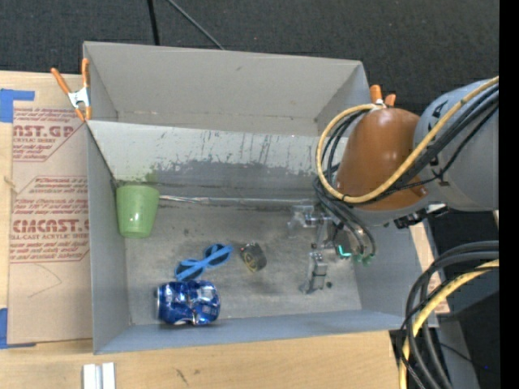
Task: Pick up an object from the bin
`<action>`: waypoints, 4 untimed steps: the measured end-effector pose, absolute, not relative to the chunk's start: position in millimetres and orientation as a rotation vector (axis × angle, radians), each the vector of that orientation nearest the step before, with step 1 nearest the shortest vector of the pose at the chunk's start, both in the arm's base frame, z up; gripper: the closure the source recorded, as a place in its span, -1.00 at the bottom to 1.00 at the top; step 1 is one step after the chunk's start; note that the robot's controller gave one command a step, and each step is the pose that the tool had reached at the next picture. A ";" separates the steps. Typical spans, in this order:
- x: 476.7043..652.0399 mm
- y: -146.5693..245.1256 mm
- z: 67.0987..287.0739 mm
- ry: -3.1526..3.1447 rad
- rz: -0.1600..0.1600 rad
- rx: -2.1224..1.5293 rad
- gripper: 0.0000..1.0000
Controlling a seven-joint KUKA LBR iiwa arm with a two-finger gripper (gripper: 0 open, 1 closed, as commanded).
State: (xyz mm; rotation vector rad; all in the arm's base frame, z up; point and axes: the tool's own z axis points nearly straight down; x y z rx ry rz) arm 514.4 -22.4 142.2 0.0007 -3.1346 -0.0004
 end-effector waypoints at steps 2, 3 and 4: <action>551.9 43.9 87.6 -3.135 -0.004 0.246 -1.00; 551.9 42.8 87.9 -3.135 -0.002 0.245 1.00; 552.0 20.3 186.8 -3.141 0.002 0.261 1.00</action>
Offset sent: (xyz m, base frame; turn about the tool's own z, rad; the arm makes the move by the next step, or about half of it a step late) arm 0.0225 0.0346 -0.0722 -0.2212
